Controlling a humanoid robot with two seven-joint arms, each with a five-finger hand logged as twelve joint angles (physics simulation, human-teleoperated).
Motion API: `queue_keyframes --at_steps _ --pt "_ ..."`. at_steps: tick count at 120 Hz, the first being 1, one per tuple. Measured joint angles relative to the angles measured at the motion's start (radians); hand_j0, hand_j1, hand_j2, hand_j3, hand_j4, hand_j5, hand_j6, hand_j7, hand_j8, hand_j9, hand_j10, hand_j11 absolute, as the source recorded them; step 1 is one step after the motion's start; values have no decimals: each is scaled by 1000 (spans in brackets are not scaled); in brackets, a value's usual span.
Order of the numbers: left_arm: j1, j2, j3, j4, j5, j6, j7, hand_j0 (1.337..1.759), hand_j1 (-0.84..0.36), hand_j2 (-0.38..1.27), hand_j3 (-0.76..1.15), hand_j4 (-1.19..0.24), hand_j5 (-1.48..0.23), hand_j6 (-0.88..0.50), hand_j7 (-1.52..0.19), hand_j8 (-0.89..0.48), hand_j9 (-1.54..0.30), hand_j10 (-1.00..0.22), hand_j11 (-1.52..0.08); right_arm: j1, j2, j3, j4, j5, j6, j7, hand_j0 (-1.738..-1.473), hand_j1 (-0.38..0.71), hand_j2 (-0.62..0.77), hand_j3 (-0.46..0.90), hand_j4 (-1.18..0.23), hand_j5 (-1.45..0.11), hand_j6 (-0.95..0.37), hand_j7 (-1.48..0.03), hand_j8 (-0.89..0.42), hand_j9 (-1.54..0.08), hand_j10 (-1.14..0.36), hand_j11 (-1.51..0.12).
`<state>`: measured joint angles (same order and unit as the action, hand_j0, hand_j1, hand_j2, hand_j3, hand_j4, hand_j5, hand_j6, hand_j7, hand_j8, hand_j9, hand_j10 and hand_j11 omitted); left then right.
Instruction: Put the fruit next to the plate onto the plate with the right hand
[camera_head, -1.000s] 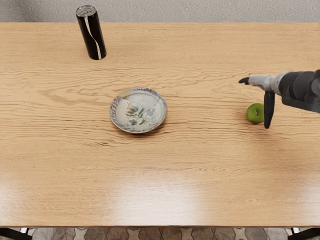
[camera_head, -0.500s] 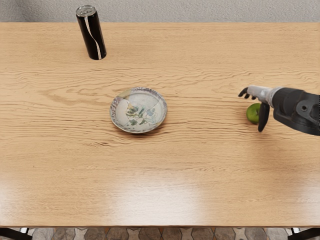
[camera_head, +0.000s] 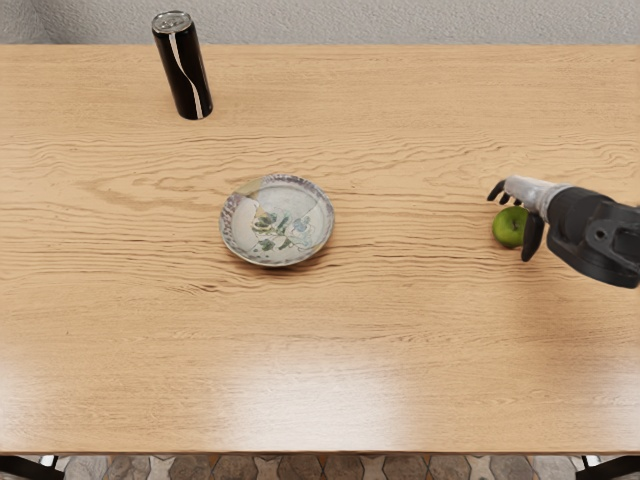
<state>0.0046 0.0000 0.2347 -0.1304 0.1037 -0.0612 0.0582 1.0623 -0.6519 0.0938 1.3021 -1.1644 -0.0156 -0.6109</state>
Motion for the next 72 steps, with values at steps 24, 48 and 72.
queue_keyframes --at_steps 24,48,72 --pt "0 0 0 0 0 0 0 1658 55 49 0 -245 -318 -245 -318 -245 -318 -245 -318 -10 11 -3 -19 1 -8 0 -1658 57 -64 0 -345 -444 -347 -443 -346 -443 -344 -443" --pt "0 0 0 0 0 0 0 1658 55 49 0 -245 -318 -245 -318 -245 -318 -245 -318 -13 25 -1 -28 3 -19 0 -1658 162 -81 0 -432 -557 -433 -556 -432 -557 -431 -556" --pt "0 0 0 0 0 0 0 1658 55 49 0 -245 -318 -245 -318 -245 -318 -245 -318 -14 41 0 -53 12 -27 -1 -1652 221 79 -1 -603 -778 -474 -777 -395 -788 -586 -787"
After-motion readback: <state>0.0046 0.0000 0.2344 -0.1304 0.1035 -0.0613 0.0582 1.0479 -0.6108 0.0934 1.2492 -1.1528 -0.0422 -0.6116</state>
